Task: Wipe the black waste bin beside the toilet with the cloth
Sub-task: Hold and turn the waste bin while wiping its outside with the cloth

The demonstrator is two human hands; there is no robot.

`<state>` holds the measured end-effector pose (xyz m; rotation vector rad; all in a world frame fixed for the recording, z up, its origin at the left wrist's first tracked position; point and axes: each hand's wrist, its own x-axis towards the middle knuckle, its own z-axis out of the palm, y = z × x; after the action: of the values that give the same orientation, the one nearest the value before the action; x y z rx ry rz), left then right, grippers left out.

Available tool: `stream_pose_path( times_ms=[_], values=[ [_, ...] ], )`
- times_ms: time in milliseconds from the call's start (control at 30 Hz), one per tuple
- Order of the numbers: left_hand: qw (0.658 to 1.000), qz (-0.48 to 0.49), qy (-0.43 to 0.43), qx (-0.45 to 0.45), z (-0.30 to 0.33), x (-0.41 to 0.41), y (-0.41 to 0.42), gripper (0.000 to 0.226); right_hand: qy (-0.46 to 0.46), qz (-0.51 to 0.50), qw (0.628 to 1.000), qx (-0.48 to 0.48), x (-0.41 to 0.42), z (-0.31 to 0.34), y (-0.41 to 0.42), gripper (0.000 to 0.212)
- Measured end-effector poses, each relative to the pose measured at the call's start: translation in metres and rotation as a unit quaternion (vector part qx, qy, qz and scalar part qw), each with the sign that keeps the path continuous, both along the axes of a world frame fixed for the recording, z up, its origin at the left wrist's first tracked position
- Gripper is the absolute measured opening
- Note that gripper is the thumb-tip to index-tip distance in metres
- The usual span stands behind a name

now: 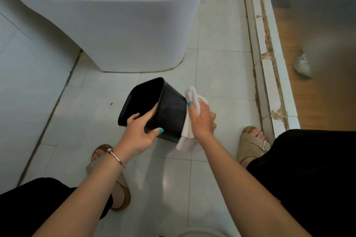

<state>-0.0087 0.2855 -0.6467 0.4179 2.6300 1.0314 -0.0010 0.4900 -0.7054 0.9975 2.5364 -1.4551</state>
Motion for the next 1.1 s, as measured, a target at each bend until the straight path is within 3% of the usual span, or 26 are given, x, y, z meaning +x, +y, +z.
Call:
stream_pose_path(
  times_ms=[167,300,567,667,767,967,1100],
  values=[
    [1.000,0.000,0.013,-0.004,0.003,-0.002,0.003,0.077,-0.060,-0.073,0.993,-0.069,0.010,-0.019,0.022,0.034],
    [0.999,0.006,0.033,-0.011,0.004,0.003,0.007,0.074,-0.054,-0.093,0.993,-0.045,0.018,-0.020,0.011,0.037],
    [0.998,-0.048,0.049,-0.015,0.006,-0.001,0.017,0.066,0.178,0.034,0.983,0.037,0.002,0.057,-0.046,0.046],
    [0.998,-0.053,0.023,-0.009,0.012,-0.001,0.012,0.052,0.211,0.100,0.965,0.118,0.004,0.065,-0.061,0.047],
    [0.998,-0.061,0.017,0.002,0.012,-0.002,0.009,0.056,0.224,0.115,0.957,0.144,0.005,0.059,-0.058,0.048],
    [0.999,-0.036,0.009,0.010,0.010,-0.012,0.003,0.066,0.231,0.106,0.951,0.174,-0.003,0.041,-0.053,0.049],
    [0.995,0.023,-0.050,0.081,0.010,-0.006,-0.015,0.050,0.126,0.100,0.971,0.174,-0.001,0.011,-0.040,0.051]
  ],
)
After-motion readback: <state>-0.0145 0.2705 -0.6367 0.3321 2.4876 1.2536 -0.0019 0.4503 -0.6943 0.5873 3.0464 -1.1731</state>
